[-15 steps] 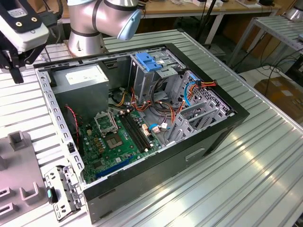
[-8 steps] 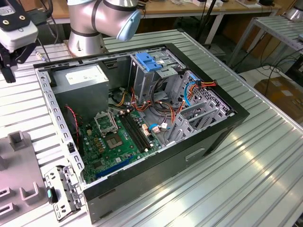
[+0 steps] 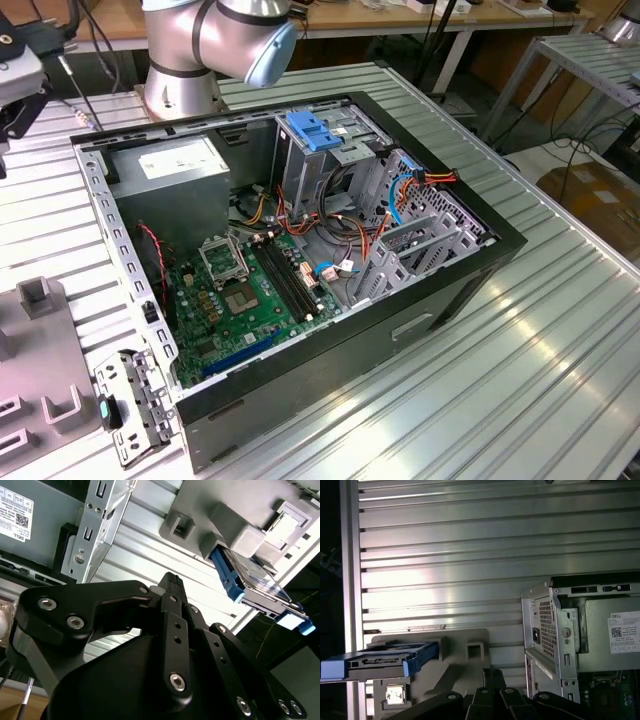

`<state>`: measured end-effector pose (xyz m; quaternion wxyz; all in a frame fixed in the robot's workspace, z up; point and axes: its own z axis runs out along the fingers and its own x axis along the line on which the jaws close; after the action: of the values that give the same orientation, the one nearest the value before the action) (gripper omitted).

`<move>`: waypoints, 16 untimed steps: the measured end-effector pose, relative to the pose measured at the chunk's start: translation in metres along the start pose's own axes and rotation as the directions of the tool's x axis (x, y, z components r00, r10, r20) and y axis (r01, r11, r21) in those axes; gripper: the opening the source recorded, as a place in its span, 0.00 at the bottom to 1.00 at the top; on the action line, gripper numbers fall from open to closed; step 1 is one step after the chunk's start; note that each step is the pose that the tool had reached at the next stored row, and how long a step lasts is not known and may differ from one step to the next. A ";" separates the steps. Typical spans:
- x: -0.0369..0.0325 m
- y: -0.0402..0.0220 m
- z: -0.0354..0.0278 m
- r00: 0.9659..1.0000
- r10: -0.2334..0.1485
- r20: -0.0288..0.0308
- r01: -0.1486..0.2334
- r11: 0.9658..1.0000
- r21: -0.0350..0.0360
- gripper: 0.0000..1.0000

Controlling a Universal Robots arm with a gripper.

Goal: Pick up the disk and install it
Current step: 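Reach for the disk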

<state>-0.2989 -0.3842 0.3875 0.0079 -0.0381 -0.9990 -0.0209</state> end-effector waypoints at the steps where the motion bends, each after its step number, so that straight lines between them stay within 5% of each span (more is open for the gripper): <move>1: 0.0020 -0.0002 0.0000 1.000 0.000 0.000 0.000 1.000 0.000 0.11; 6: 0.0190 -0.0015 0.0011 1.000 -0.005 -0.002 0.005 1.000 0.000 0.11; 16: 0.0394 -0.0031 0.0015 1.000 -0.005 -0.003 0.005 1.000 0.000 0.11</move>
<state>-0.3384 -0.3842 0.3866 0.0095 -0.0355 -0.9991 -0.0209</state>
